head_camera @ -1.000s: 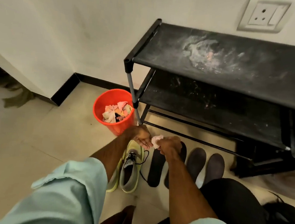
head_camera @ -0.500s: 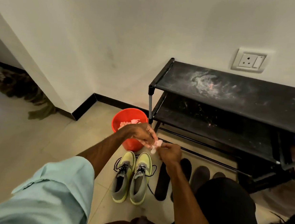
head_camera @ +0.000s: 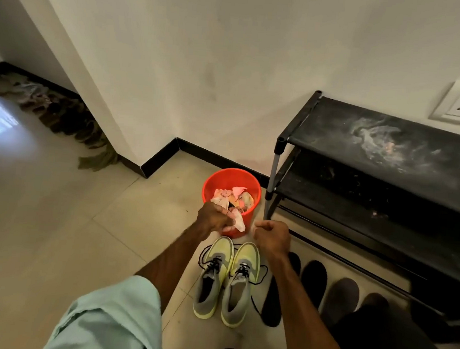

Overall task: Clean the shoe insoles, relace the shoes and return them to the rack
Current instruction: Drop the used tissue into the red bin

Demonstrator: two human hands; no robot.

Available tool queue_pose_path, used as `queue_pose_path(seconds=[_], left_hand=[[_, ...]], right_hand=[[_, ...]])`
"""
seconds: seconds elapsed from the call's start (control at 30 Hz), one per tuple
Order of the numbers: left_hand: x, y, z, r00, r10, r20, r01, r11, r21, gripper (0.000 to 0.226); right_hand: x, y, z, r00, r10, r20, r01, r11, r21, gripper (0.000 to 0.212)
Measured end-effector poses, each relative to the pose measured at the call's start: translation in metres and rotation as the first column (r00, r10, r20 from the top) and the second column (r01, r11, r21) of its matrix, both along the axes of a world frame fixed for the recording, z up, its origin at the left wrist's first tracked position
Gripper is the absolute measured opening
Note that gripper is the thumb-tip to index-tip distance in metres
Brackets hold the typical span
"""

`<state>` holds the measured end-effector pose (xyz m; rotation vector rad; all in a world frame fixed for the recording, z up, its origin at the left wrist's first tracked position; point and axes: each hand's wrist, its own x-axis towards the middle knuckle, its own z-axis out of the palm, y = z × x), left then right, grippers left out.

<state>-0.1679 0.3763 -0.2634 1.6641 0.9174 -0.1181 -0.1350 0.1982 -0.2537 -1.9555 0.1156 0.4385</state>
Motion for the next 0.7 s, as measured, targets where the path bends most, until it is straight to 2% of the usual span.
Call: queue_pose_path(seconds=[0.07,0.17,0.27,0.33,0.43,0.53,0.7], left_hand=[[0.004,0.0,-0.004,0.999,0.039,0.029,-0.039,0.999,0.009,0.015],[0.016,0.0,-0.015,0.995,0.033,0.09,-0.045,0.99,0.136,0.023],[0.027,0.0,-0.017,0.991,-0.111,0.078,0.071,0.913,0.401,0.03],[0.032,-0.001,-0.015,0.974,-0.222,0.053,0.166,0.85,0.499,0.032],[0.043,0.003,-0.024,0.942,-0.331,0.05,0.264,0.826,0.498,0.032],[0.056,0.014,-0.051,0.914,-0.405,0.015,0.342,0.791,0.508,0.044],[0.078,0.031,-0.108,0.882,-0.435,-0.18,0.462,0.723,0.513,0.051]], right_hand=[[0.009,0.009,-0.003,0.998,0.061,0.028,-0.061,0.998,0.024,0.026],[0.02,0.024,-0.015,0.989,0.141,0.053,-0.143,0.989,0.035,0.021],[0.029,0.04,-0.027,0.981,0.178,0.077,-0.179,0.984,0.001,0.028],[0.035,0.048,-0.03,0.971,0.219,0.097,-0.219,0.976,-0.016,0.034],[0.043,0.054,-0.041,0.969,0.234,0.082,-0.233,0.972,-0.027,0.036],[0.043,0.051,-0.054,0.981,0.184,0.056,-0.183,0.983,-0.031,0.033],[0.047,0.042,-0.06,0.986,0.16,0.045,-0.158,0.987,-0.042,0.024]])
